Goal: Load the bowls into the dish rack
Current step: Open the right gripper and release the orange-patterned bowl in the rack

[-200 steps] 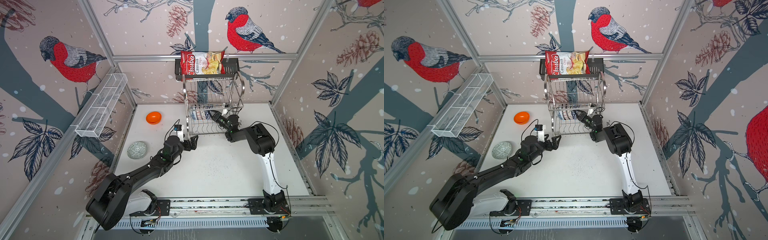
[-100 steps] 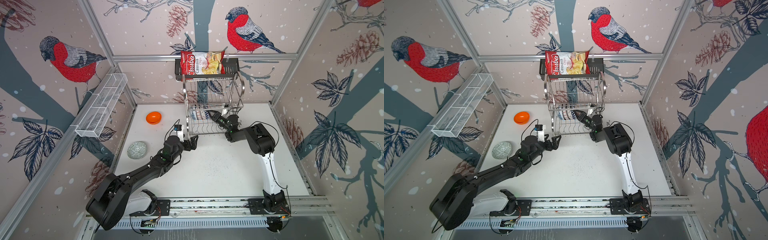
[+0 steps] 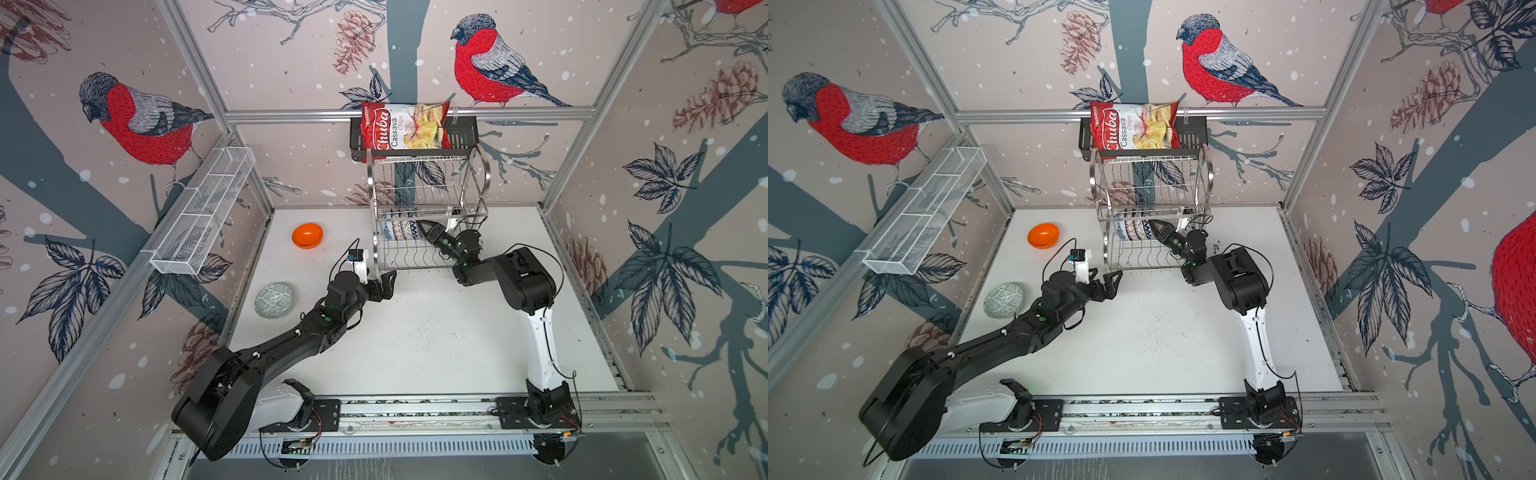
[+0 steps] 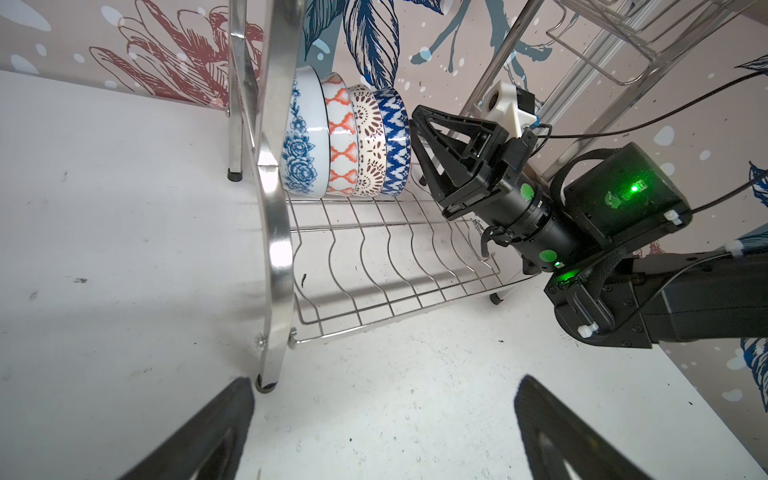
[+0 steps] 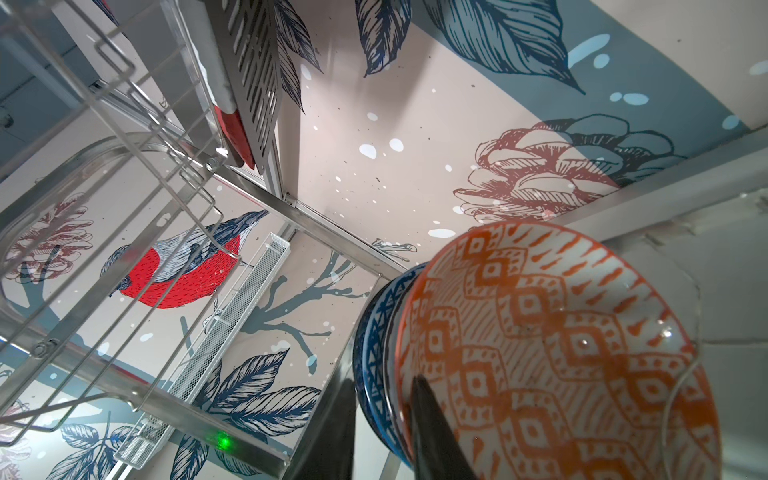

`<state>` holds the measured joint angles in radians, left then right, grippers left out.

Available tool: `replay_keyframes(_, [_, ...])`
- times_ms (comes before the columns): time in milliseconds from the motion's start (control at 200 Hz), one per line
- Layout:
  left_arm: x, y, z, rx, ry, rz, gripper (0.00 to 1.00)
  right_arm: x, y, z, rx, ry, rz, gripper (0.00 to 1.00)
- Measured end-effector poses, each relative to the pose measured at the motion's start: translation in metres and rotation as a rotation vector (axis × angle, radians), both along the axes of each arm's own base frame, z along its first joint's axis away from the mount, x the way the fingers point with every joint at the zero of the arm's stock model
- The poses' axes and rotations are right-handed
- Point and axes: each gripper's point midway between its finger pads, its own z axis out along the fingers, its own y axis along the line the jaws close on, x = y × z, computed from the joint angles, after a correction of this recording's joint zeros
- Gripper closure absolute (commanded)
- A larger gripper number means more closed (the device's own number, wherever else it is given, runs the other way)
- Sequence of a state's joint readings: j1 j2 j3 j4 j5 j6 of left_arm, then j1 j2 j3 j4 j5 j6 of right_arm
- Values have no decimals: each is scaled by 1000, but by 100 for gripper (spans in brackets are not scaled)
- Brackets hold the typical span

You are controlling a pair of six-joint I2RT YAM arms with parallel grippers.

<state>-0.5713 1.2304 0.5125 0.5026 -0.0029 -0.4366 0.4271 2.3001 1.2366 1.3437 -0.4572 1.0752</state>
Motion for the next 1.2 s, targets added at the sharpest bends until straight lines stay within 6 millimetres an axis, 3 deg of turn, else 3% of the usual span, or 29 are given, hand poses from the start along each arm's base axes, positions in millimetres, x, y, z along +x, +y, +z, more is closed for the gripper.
replay_keyframes(205, [0,0,0,0,0,0,2,-10,1,10,30,-8,10,73])
replay_keyframes(455, [0,0,0,0,0,0,2,-17,3,9,38,-3,19,70])
replay_keyframes(785, [0,0,0,0,0,-1,2,-24,3,27,58,-17,24,63])
replay_keyframes(960, [0,0,1,-2,-2,-1,2,-30,8,27,57,-12,35,55])
replay_keyframes(1201, [0,0,2,-4,-5,-1,2,-40,14,28,57,-11,52,32])
